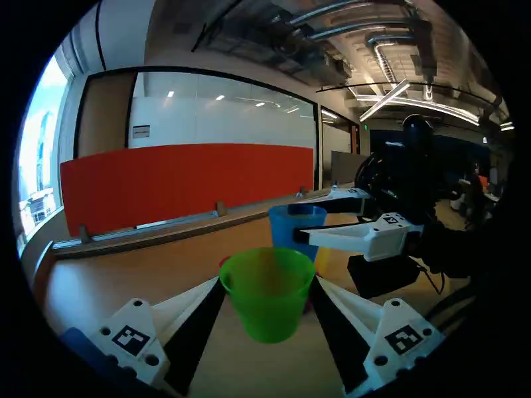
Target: Pour water
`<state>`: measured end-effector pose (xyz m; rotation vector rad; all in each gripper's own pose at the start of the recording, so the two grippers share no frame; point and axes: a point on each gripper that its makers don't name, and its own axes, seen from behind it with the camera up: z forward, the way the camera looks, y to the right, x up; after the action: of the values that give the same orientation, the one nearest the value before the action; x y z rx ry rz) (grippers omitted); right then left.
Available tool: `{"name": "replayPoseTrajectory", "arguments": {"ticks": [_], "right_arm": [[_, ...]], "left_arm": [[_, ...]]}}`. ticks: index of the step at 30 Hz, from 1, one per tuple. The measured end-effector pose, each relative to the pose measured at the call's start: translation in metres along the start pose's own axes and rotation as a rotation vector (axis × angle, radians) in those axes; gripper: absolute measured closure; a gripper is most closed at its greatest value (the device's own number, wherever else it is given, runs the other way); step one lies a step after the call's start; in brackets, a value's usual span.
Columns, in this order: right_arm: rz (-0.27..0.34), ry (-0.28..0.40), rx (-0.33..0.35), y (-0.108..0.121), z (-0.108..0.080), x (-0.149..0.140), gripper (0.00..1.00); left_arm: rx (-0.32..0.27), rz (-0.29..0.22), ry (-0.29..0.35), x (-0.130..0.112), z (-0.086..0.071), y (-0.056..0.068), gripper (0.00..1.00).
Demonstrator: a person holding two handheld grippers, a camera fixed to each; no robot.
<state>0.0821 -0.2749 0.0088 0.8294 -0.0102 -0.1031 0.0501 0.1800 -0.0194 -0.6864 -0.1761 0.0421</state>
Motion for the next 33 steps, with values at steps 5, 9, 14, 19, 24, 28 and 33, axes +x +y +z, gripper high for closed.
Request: {"name": "replayPoseTrajectory", "arguments": {"ticks": [5, 9, 14, 19, 24, 28, 33], "right_arm": [[-0.004, -0.003, -0.001, 0.0, 0.0, 0.001, 0.06], [-0.013, -0.005, 0.001, -0.002, 0.0, 0.003, 0.06], [-0.026, -0.01, 0.002, -0.002, 0.0, 0.004, 0.06], [-0.04, -0.013, 0.006, -0.003, 0.0, 0.006, 0.06], [-0.083, -0.02, 0.016, -0.005, -0.001, 0.008, 0.06], [-0.125, -0.028, 0.038, -0.01, -0.004, 0.011, 0.06], [-0.172, -0.032, 0.061, -0.012, -0.005, 0.018, 0.06]], "left_arm": [[0.005, -0.002, 0.01, 0.001, 0.0, 0.0, 0.13], [-0.004, -0.002, 0.008, 0.0, 0.0, 0.002, 0.13], [-0.009, 0.002, 0.004, 0.0, -0.001, 0.003, 0.13], [-0.015, 0.009, 0.0, -0.001, -0.002, 0.006, 0.13], [-0.025, 0.014, -0.001, -0.001, -0.002, 0.009, 0.13], [-0.033, 0.02, -0.001, -0.001, -0.001, 0.013, 0.13], [-0.039, 0.028, -0.005, -0.003, -0.002, 0.016, 0.13]]}}
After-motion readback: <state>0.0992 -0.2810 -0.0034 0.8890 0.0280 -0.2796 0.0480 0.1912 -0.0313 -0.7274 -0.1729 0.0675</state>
